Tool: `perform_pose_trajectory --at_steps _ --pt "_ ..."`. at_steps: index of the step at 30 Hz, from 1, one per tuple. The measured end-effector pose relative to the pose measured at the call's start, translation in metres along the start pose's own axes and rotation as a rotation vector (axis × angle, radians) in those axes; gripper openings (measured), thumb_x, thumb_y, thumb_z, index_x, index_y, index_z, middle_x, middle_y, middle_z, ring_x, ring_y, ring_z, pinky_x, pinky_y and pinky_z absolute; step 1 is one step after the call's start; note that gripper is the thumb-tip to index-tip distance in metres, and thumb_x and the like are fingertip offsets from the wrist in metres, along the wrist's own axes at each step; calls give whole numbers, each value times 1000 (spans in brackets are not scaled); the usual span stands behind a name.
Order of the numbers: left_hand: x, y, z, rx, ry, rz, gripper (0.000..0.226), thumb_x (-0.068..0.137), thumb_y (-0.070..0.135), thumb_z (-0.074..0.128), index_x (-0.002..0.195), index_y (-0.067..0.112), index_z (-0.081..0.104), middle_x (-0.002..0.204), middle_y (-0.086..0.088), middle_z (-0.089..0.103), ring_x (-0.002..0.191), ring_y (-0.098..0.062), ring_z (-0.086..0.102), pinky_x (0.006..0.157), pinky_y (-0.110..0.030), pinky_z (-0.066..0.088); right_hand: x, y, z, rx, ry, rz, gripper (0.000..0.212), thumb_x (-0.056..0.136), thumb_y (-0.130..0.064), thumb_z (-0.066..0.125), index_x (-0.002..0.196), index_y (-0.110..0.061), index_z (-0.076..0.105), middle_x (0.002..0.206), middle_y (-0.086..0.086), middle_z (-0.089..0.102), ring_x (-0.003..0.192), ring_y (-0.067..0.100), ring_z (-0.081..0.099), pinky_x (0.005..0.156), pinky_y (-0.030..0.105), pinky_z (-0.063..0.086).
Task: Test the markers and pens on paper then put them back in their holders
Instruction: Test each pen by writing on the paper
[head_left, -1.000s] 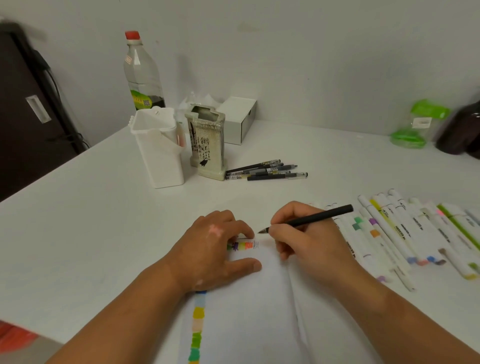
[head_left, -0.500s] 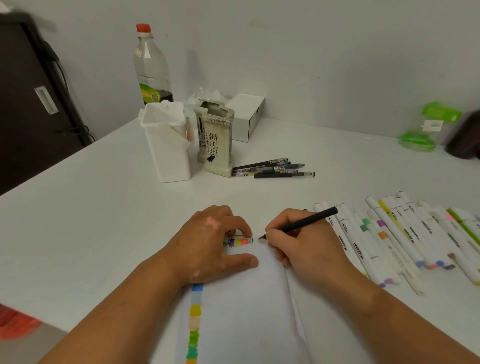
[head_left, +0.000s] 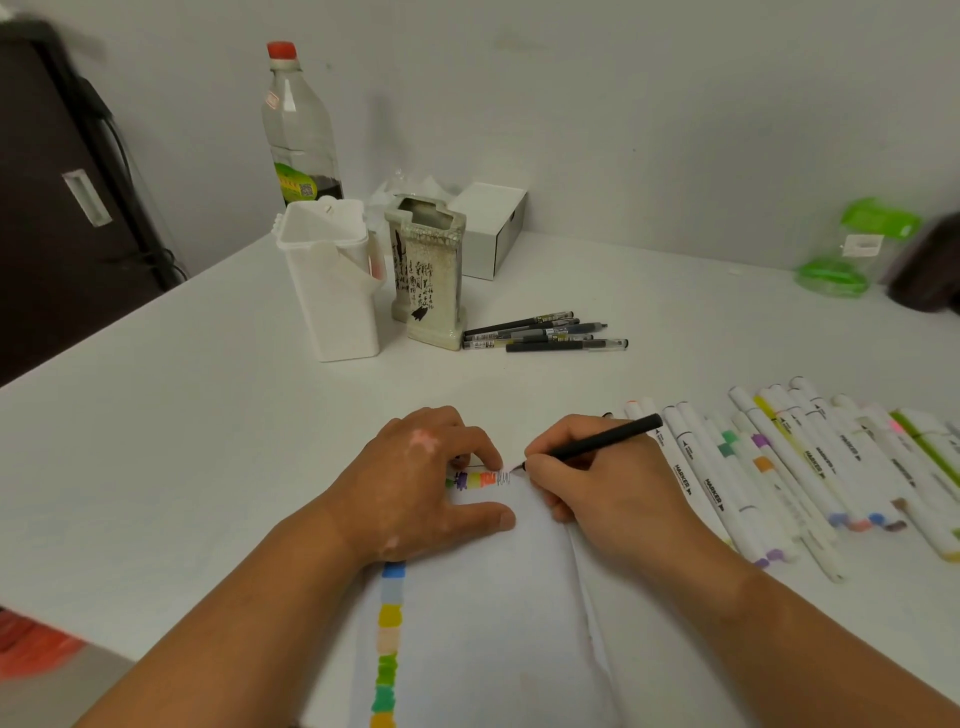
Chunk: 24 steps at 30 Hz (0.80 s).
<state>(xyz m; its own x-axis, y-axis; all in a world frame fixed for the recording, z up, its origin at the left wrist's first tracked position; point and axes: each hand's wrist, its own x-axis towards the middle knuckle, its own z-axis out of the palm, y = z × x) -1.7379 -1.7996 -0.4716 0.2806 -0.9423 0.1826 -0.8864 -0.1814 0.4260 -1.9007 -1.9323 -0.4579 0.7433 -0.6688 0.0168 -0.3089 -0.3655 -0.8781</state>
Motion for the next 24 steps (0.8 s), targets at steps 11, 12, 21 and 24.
perform_pose_trajectory --at_steps 11,12,21,24 --pt "0 1 -1 0 -5 1 50 69 78 61 105 43 65 88 20 51 84 -1 51 77 -24 46 1 3 0 10 16 -6 13 83 -13 69 73 -22 70 55 3 67 47 10 62 49 17 49" --pt "0 1 -1 0 -7 0 51 69 78 61 105 43 65 88 20 51 85 -2 51 77 -24 46 1 3 0 8 18 -7 13 82 -13 69 73 -22 70 55 3 67 47 10 62 49 18 49" --pt "0 3 -2 10 -32 -16 52 70 79 59 107 44 63 89 21 51 87 -1 50 78 -21 43 0 2 1 20 40 4 15 80 -12 67 70 -22 69 55 0 67 46 10 61 48 20 48" --pt "-2 5 -5 -35 4 -39 45 81 63 65 121 44 59 91 20 51 90 -3 50 81 -20 41 0 3 -1 209 102 25 22 85 -5 68 71 -22 67 58 4 66 47 13 59 46 21 47"
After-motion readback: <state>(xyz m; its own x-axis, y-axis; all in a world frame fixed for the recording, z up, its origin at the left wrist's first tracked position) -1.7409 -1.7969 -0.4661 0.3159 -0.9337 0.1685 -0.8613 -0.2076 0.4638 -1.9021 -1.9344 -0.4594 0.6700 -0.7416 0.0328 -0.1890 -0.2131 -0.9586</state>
